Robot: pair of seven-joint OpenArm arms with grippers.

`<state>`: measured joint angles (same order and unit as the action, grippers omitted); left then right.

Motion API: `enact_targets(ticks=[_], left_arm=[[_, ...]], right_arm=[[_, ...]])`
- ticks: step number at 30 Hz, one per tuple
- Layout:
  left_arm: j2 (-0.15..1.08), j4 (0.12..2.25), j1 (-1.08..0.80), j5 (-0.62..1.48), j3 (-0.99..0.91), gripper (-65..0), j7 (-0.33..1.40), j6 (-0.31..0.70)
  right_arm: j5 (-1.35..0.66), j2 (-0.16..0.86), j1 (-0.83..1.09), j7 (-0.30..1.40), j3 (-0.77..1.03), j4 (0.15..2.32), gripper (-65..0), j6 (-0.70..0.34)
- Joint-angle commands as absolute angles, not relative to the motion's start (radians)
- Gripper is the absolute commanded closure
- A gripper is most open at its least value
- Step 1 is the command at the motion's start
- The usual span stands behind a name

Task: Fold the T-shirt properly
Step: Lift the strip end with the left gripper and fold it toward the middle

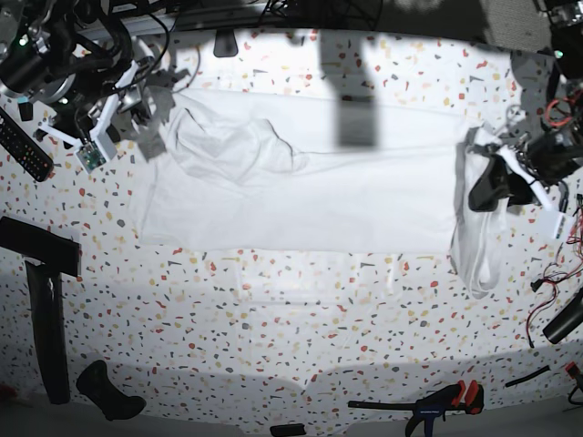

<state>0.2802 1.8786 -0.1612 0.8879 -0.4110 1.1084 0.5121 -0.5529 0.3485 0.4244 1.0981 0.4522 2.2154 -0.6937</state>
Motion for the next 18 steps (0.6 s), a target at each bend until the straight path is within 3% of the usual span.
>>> enact_targets(ticks=[1,8,15,18], left_arm=[[0.270,1.896,-0.158,0.892,-0.416,0.0,1.077,0.517],[0.135,1.896,-0.163,0.717,-0.333,0.0,1.038,0.527],[0.125,1.896,-0.164,0.634,-0.164,0.0,0.968,0.521],[0.125,1.896,-0.163,0.572,-0.135,0.0,0.932,0.458]], right_arm=[[-0.562,0.360,0.421,1.079,0.459,2.235,-31.6,-0.698],[-0.562,0.360,0.421,1.078,0.459,2.235,-31.6,-0.698],[-0.561,0.360,0.422,1.084,0.459,2.235,-31.6,-0.698],[-0.561,0.360,0.422,1.087,0.459,2.235,-31.6,-0.698]])
